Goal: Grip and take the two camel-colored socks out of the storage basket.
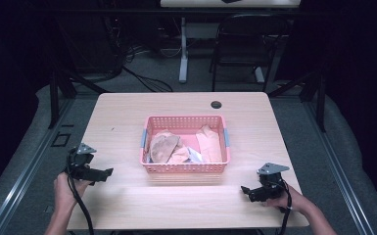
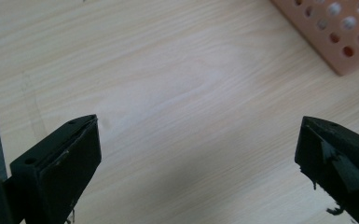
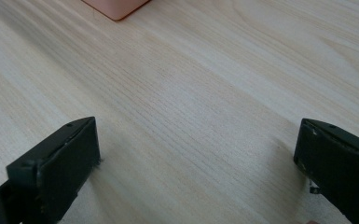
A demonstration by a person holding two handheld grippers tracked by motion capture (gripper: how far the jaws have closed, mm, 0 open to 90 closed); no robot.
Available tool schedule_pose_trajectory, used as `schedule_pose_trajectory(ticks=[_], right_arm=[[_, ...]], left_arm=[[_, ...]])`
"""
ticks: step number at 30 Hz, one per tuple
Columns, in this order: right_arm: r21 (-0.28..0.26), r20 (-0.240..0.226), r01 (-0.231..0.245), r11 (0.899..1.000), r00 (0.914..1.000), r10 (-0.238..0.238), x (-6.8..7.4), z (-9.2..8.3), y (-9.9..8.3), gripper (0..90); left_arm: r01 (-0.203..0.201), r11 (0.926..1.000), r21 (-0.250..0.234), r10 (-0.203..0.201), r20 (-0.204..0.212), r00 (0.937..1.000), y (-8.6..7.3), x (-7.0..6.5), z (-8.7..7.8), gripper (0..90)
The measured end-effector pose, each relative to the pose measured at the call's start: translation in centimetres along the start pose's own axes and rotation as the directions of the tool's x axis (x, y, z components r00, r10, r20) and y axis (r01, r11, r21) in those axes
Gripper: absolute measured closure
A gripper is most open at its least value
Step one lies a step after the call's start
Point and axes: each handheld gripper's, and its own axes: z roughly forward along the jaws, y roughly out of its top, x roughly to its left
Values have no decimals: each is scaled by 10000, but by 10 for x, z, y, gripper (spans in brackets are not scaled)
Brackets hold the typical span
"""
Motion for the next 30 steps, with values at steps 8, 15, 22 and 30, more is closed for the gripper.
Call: schedule_pose_trajectory(ticks=[8,15,22,30], right_arm=[[-64,-23,-50,10000,10000,50,0,0,0,0],[-61,-29,-50,10000,10000,50,0,0,0,0],[-16,-36,-22,10000,10000,22,0,0,0,0],[-12,-41,-23,10000,10000,23,0,0,0,0]], left_arm=[[-464,9988,-124,469,509,9976,29,-11,-13,7],[-631,9979,-133,640,898,9939,43,-16,-15,2],[-1195,9928,-104,1199,1310,9841,69,-26,-16,2],[-1658,9861,134,1620,1476,9757,91,-35,-10,2]])
